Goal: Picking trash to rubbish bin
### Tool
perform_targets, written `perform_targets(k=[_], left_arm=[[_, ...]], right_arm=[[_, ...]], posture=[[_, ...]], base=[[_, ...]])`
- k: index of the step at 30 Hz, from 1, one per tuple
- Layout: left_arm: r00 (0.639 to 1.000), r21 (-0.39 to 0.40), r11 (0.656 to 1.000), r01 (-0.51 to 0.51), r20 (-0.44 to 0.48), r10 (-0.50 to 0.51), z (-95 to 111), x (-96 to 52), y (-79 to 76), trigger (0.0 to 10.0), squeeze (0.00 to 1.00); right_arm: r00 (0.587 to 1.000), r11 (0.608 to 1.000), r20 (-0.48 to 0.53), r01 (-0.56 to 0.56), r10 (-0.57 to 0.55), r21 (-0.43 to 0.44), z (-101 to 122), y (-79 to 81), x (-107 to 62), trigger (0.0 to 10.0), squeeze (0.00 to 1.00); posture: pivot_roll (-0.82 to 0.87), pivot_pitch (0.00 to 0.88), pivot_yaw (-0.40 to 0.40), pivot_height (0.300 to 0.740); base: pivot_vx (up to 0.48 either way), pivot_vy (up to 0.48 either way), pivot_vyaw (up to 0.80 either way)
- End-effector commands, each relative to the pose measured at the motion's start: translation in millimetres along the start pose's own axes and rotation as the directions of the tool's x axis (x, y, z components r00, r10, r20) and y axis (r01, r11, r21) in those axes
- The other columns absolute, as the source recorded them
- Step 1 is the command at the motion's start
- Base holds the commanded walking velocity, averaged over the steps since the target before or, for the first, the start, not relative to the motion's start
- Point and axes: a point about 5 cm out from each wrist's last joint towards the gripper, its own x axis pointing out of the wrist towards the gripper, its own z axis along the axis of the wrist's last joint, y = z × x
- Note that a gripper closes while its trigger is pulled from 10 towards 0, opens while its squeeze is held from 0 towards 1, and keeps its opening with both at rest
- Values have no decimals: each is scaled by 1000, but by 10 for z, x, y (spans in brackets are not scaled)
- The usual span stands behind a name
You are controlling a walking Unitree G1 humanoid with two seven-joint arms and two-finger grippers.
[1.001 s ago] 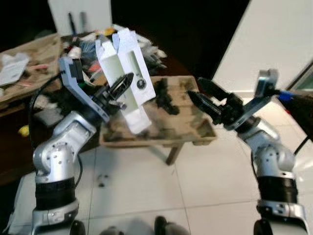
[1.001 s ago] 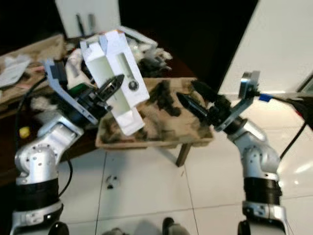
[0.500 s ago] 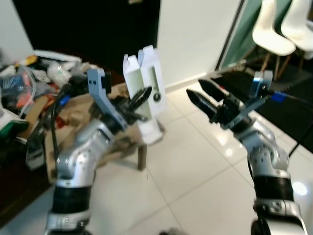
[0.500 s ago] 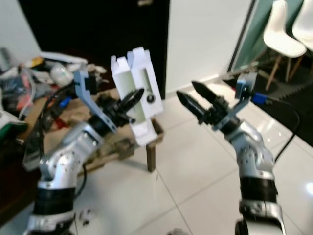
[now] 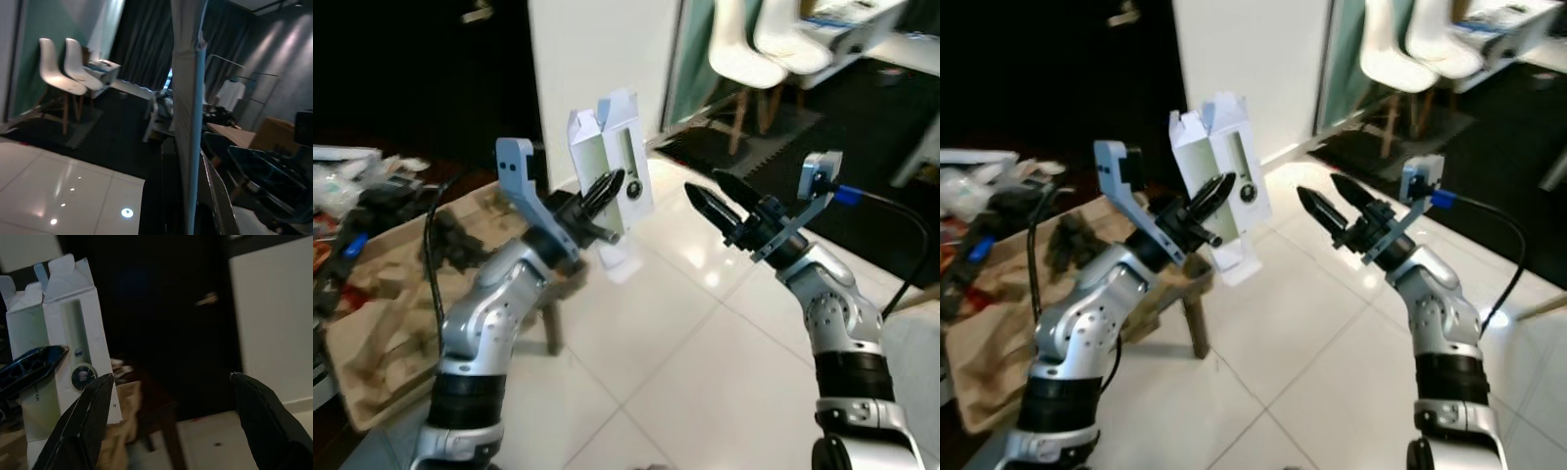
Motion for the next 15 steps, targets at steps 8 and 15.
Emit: perform_targets(k=[8, 15], left_arm=[[1000, 71, 997, -30, -6, 30, 10, -76, 100, 10000, 0], [996, 98, 991, -87, -9, 89, 6, -342, 249, 10000, 0]], right_arm=[[994, 994, -40, -98, 100, 56, -232, 218, -30, 10000, 0], [968, 969, -87, -225, 234, 100, -352, 462, -206, 10000, 0]], posture=[[60, 92, 6, 740], [50, 95, 4, 740]], base=[[0, 0, -781], [0, 0, -781]])
